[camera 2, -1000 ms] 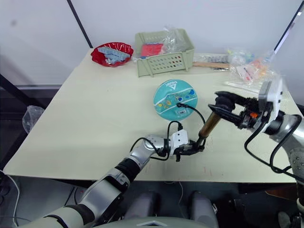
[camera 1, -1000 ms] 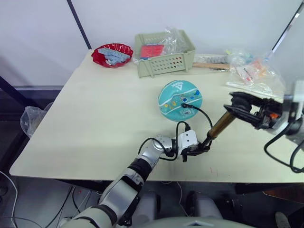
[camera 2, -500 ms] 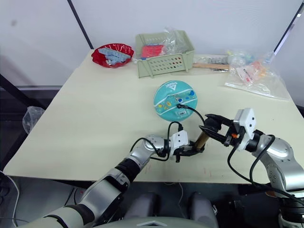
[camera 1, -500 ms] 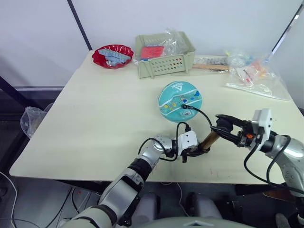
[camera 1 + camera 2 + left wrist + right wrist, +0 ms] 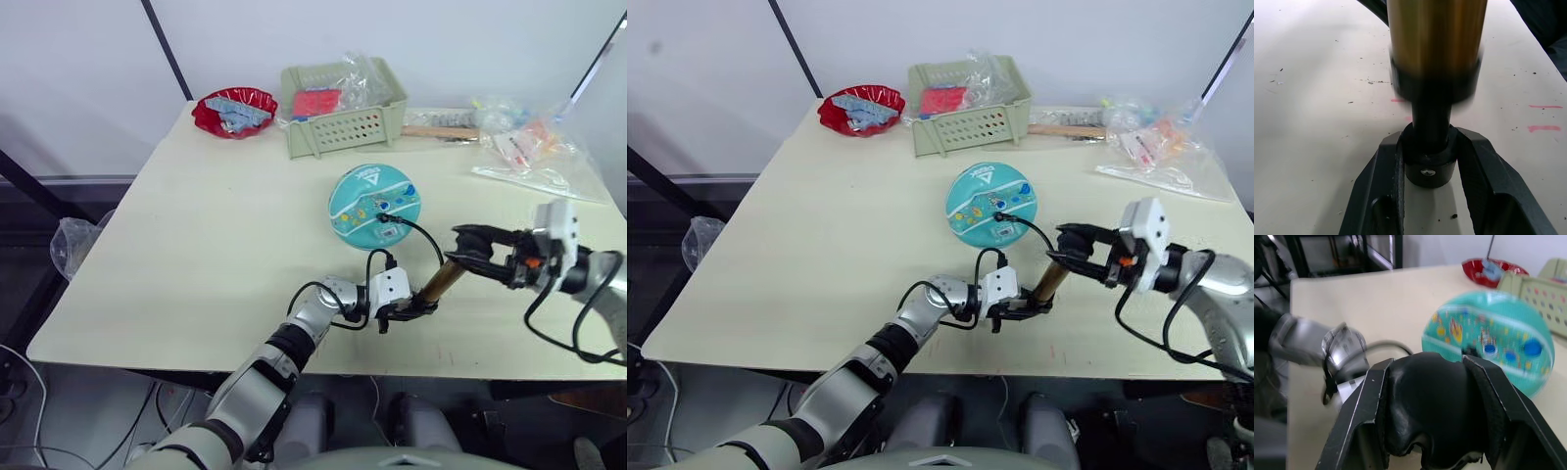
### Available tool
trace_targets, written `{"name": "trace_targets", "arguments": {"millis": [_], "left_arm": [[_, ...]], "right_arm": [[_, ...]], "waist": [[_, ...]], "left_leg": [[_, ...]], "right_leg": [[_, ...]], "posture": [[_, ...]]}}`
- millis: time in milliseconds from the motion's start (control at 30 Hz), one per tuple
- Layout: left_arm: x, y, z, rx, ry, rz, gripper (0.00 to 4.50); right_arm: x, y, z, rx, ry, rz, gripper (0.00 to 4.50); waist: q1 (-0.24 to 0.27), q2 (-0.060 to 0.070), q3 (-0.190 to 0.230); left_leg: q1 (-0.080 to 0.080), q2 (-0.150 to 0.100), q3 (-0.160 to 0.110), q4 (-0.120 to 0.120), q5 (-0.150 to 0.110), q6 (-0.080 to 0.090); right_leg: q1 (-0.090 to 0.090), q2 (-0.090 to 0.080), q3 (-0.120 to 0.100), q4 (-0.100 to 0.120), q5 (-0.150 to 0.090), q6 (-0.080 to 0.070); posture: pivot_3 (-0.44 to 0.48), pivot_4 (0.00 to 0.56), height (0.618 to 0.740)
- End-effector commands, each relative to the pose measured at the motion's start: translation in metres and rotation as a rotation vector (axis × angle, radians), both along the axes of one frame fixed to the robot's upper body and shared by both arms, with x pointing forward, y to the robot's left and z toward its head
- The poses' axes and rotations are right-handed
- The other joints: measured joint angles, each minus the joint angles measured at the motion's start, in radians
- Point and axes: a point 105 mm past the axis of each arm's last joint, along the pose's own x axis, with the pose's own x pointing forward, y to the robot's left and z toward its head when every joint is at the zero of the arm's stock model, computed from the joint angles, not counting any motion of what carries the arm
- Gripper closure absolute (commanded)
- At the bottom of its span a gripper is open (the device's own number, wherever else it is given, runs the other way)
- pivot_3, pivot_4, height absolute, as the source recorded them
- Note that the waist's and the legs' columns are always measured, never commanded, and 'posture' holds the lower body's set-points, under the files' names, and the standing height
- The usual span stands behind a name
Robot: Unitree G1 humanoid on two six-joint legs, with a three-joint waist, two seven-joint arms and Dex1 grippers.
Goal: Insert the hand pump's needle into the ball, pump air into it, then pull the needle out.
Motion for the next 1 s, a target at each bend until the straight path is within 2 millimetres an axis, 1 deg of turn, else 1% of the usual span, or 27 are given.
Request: {"name": "trace_targets", "arguments": {"millis": [33, 133, 267, 367, 467, 567, 633, 700, 767, 833, 900, 1000], "left_arm": [[-0.019, 0.036, -0.057, 0.208, 0.147, 0.037, 3.43], [-0.019, 0.035, -0.057, 0.209, 0.147, 0.034, 3.43], [-0.019, 0.035, -0.057, 0.21, 0.143, 0.031, 3.43], [-0.019, 0.035, -0.057, 0.209, 0.141, 0.03, 3.43], [-0.019, 0.035, -0.057, 0.209, 0.141, 0.032, 3.43], [-0.019, 0.034, -0.057, 0.206, 0.144, 0.031, 3.43], [-0.019, 0.033, -0.057, 0.203, 0.145, 0.034, 3.43], [-0.019, 0.033, -0.058, 0.199, 0.152, 0.038, 3.43], [-0.02, 0.033, -0.058, 0.2, 0.157, 0.038, 3.43], [-0.021, 0.034, -0.06, 0.203, 0.164, 0.041, 3.43], [-0.021, 0.036, -0.061, 0.206, 0.172, 0.048, 3.43], [-0.021, 0.038, -0.063, 0.219, 0.163, 0.045, 3.43]], "right_arm": [[-0.014, -0.002, 0.056, 0.054, -0.141, 0.046, 2.85], [-0.016, -0.01, 0.077, 0.039, -0.171, 0.042, 2.85], [-0.021, -0.013, 0.109, 0.102, -0.204, 0.051, 2.85], [-0.023, -0.013, 0.116, 0.104, -0.206, 0.054, 2.85], [-0.025, -0.01, 0.115, 0.062, -0.214, 0.059, 2.85], [-0.025, 0.0, 0.101, 0.028, -0.191, 0.091, 2.85], [-0.02, 0.006, 0.08, -0.024, -0.174, 0.092, 2.85], [-0.019, 0.01, 0.06, -0.06, -0.139, 0.11, 2.85], [-0.017, 0.013, 0.048, -0.063, -0.132, 0.112, 2.85], [-0.015, 0.013, 0.036, -0.084, -0.125, 0.111, 2.85], [-0.015, 0.016, 0.015, -0.105, -0.086, 0.127, 2.85], [-0.015, 0.018, -0.007, -0.126, -0.053, 0.127, 2.85]], "waist": [[0.0, 0.001, 0.002], [0.0, 0.001, 0.003], [0.0, 0.002, 0.006], [0.0, 0.001, 0.008], [0.0, 0.002, 0.009], [0.0, 0.002, 0.009], [0.0, 0.002, 0.009], [0.0, 0.001, 0.009], [-0.001, -0.003, 0.006], [-0.002, -0.003, 0.006], [-0.002, -0.006, 0.004], [-0.002, -0.009, 0.002]], "left_leg": [[-0.001, 0.0, 0.0, 0.0, 0.0, 0.0], [-0.002, 0.0, 0.0, 0.0, 0.0, 0.0], [-0.003, -0.001, -0.001, 0.0, 0.0, 0.0], [-0.004, -0.001, -0.001, 0.0, 0.0, 0.0], [-0.006, -0.001, -0.001, 0.001, 0.0, 0.0], [-0.006, -0.002, -0.001, 0.001, 0.0, 0.0], [-0.006, -0.002, -0.001, 0.001, 0.0, 0.0], [-0.005, -0.002, -0.001, 0.001, 0.0, 0.0], [-0.003, -0.001, -0.002, 0.001, 0.0, 0.0], [-0.001, -0.001, -0.001, 0.001, 0.0, 0.0], [0.002, -0.001, -0.001, 0.001, 0.0, 0.0], [0.006, -0.001, -0.001, 0.001, 0.0, 0.0]], "right_leg": [[-0.001, 0.0, 0.0, 0.0, 0.0, 0.0], [-0.001, -0.001, -0.001, 0.0, 0.0, 0.0], [-0.002, -0.001, -0.001, -0.001, 0.0, 0.0], [-0.002, -0.001, -0.002, -0.001, 0.0, 0.0], [-0.004, -0.002, -0.002, -0.001, 0.0, 0.0], [-0.004, -0.003, -0.003, -0.001, 0.0, 0.001], [-0.004, -0.003, -0.003, -0.001, 0.0, 0.001], [-0.003, -0.002, -0.003, 0.0, 0.0, 0.001], [-0.001, -0.002, -0.004, 0.0, 0.0, 0.001], [0.0, -0.002, -0.003, 0.0, 0.0, 0.001], [0.003, -0.002, -0.003, 0.0, -0.002, 0.004], [0.005, -0.001, -0.003, 0.0, -0.002, 0.004]], "posture": [[0.0, 0.15, 0.74], [0.0, 0.15, 0.74], [0.0, 0.15, 0.74], [0.0, 0.15, 0.74], [0.0, 0.15, 0.74], [0.0, 0.15, 0.74], [0.0, 0.15, 0.74], [0.0, 0.15, 0.74], [0.0, 0.15, 0.74], [0.0, 0.15, 0.74], [0.0, 0.15, 0.74], [0.0, 0.15, 0.74]]}}
